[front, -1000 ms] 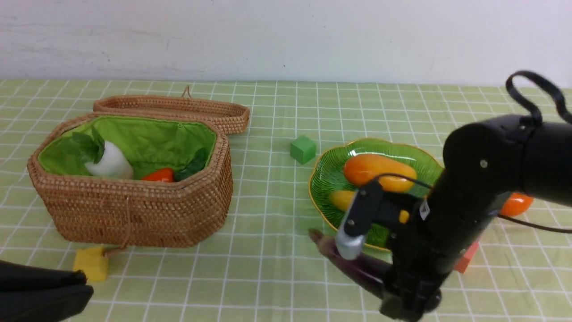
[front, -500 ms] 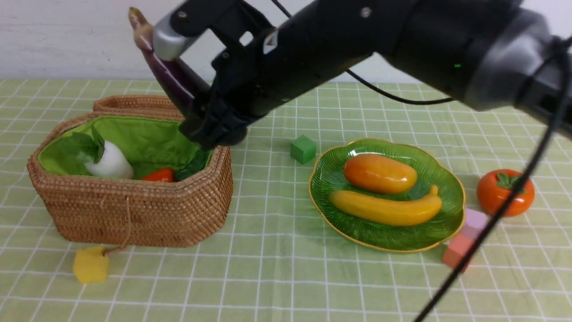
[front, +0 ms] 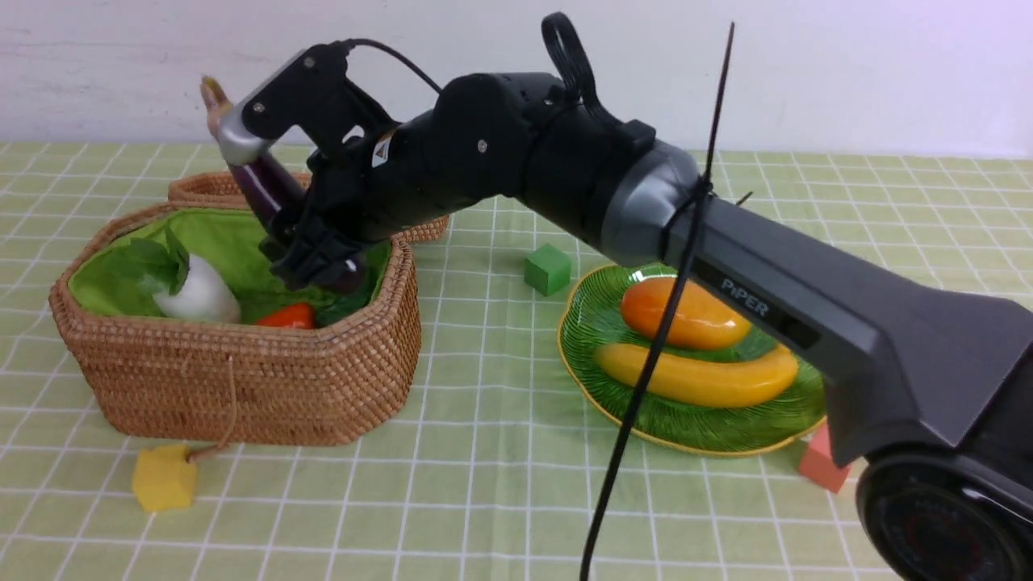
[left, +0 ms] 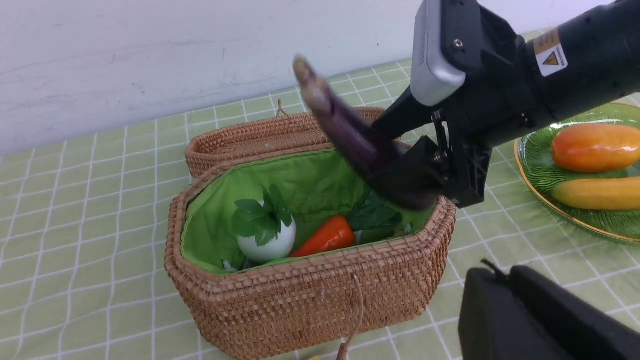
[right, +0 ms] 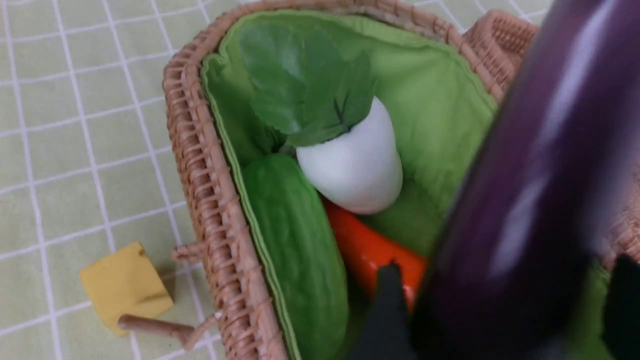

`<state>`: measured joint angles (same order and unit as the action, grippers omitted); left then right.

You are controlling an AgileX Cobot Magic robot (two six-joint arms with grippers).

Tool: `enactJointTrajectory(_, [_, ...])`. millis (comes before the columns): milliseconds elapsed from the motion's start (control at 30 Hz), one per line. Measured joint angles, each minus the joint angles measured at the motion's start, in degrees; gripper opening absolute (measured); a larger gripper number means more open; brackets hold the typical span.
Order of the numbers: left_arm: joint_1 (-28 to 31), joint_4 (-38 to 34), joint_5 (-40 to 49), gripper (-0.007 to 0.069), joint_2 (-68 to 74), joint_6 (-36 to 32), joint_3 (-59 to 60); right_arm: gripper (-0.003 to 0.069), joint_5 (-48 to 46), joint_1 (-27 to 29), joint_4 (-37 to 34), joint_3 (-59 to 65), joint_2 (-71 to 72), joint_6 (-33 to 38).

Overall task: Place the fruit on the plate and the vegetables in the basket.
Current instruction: Grab an eggplant with your right arm and place it in the basket on the left, then grab a tomato with your right arm and place it on the plate on the right.

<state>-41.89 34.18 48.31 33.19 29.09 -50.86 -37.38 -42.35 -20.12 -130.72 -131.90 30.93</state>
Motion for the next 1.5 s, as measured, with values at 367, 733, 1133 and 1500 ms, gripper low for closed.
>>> enactJointTrajectory(367, [0.0,-2.6,0.0,0.0031,0.0,-0.9,0.0,0.0576,-14.9,0.0,6.7,-0.3,7.5,-3.4])
enactJointTrajectory(733, [0.0,-34.2,-1.9,0.0032,0.0,-29.7,0.0,-0.0003,-34.4,1.7,29.8,4.6,24.4,-24.8])
enactJointTrajectory(1133, [0.0,-58.3,-1.7,0.0036,0.0,-57.4,0.0,0.0092,-33.5,37.1,26.7,42.1,42.6,-41.0])
enactJointTrajectory(1500, [0.0,-60.5,-9.3,0.0038,3.0,-59.5,0.0,0.0659,-14.8,58.9,-0.2,47.4,25.7,-33.3])
